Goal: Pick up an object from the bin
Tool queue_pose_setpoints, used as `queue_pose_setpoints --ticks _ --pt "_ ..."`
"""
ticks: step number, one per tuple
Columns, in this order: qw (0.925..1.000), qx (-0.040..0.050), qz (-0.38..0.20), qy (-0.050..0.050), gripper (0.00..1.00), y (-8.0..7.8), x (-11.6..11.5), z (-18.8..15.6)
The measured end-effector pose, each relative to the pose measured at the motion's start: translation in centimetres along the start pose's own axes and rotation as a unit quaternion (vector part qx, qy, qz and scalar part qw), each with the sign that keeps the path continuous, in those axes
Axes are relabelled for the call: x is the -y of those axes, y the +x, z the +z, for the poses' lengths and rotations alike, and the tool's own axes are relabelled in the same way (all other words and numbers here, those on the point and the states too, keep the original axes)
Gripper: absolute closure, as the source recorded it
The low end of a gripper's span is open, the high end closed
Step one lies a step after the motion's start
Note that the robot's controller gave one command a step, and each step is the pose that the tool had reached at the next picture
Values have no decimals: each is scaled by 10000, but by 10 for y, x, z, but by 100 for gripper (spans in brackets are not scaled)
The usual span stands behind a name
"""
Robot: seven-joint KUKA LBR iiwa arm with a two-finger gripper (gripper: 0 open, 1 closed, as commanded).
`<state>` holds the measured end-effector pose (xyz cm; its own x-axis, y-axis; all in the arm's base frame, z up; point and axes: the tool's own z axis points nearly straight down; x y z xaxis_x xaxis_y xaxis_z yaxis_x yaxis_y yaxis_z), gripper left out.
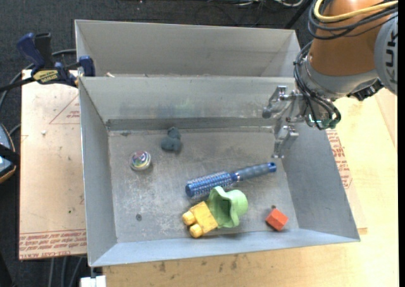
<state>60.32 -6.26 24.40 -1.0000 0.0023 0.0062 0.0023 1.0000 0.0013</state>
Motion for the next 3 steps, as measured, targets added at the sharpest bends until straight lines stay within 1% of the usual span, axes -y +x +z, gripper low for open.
queue_pose_setpoints --ticks 1,2,3 --pt "9934 -4 1148 -5 0 28 0 139" --pt "9975 58 705 3 0 46 -53 165" --pt "9974 57 713 4 100 45 -51 164"
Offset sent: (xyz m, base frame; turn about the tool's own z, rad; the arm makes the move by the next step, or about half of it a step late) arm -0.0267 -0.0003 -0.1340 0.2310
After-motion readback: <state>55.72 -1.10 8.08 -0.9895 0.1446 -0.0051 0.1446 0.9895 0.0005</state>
